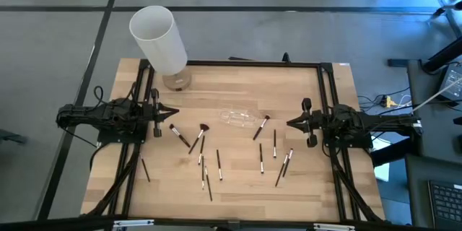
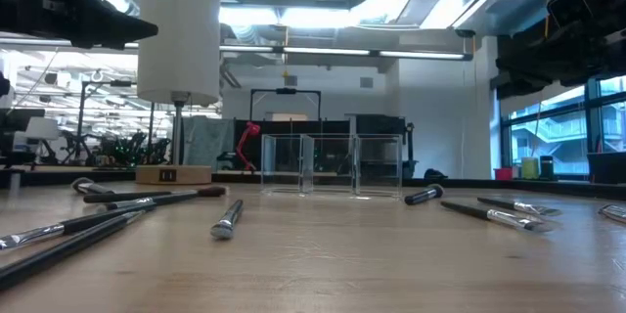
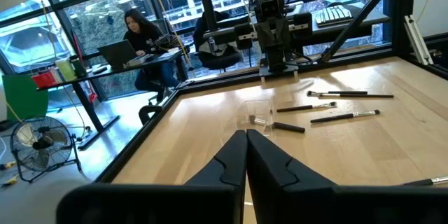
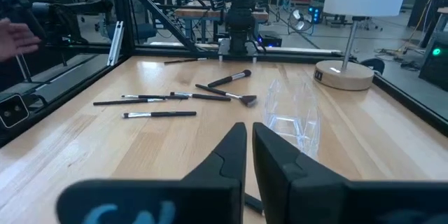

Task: Put items in baskets/containers
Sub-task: Put the black powder brush into the transparent organizer

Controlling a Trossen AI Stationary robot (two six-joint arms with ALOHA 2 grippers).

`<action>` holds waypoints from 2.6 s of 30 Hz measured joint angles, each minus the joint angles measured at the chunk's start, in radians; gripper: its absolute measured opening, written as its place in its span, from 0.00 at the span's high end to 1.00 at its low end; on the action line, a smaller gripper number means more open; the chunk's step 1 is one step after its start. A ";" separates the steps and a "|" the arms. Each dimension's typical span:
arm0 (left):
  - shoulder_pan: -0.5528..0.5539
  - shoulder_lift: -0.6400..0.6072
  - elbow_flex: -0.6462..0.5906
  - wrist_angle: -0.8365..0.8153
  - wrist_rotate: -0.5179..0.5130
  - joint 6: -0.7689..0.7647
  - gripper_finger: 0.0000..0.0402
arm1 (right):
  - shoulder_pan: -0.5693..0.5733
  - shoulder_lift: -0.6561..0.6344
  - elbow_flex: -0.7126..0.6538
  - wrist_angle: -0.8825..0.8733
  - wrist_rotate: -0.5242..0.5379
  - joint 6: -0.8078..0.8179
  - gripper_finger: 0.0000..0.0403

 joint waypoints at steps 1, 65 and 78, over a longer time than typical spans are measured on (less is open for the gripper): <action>0.000 0.000 0.000 0.000 0.000 0.000 0.98 | 0.000 0.000 0.000 0.000 0.000 0.003 0.93; 0.150 1.122 0.545 0.273 -0.241 -0.209 0.94 | -0.174 0.339 0.023 0.140 0.789 0.727 0.93; 0.155 1.701 1.151 0.086 -0.155 -0.236 0.63 | -0.296 0.460 0.026 0.025 0.640 0.738 0.93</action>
